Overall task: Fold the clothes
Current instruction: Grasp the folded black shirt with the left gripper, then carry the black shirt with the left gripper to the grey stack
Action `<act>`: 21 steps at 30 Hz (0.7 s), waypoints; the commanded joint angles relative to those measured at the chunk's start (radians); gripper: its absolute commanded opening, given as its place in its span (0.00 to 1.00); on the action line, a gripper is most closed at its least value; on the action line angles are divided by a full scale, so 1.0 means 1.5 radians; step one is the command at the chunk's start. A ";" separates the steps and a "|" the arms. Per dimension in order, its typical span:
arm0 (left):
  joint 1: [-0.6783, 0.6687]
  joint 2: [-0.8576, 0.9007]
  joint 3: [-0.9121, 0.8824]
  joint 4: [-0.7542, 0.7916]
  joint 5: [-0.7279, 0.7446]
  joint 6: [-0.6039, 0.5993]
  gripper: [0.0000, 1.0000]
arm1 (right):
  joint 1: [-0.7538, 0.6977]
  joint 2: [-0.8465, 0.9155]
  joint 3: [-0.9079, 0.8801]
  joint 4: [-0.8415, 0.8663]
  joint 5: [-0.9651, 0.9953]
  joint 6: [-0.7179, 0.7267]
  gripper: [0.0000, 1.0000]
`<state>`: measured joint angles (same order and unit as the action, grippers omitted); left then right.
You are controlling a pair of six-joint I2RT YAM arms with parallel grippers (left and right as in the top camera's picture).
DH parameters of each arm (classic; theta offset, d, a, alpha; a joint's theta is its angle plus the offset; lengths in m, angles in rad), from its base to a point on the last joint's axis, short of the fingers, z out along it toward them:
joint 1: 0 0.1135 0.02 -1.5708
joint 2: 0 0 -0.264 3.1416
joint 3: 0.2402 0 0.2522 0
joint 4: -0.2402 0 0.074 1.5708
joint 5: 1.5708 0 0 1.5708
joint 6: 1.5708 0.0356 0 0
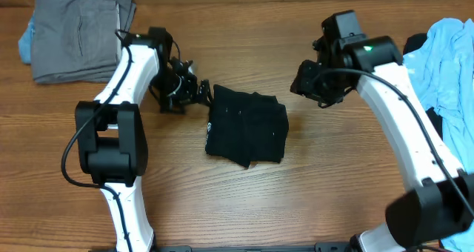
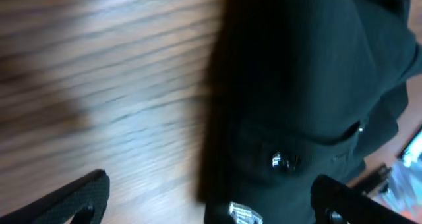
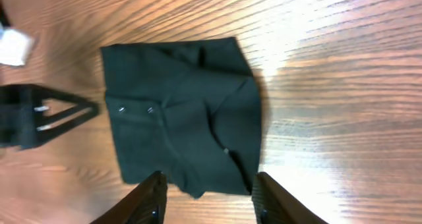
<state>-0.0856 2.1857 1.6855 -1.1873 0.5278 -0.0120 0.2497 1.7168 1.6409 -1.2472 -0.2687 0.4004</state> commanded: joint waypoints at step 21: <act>-0.022 0.000 -0.227 0.230 0.141 0.033 1.00 | 0.016 -0.004 0.006 0.003 0.010 -0.005 0.58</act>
<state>-0.0864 2.1315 1.4078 -0.8551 0.8055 0.0334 0.2699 1.7123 1.6409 -1.2484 -0.2611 0.3946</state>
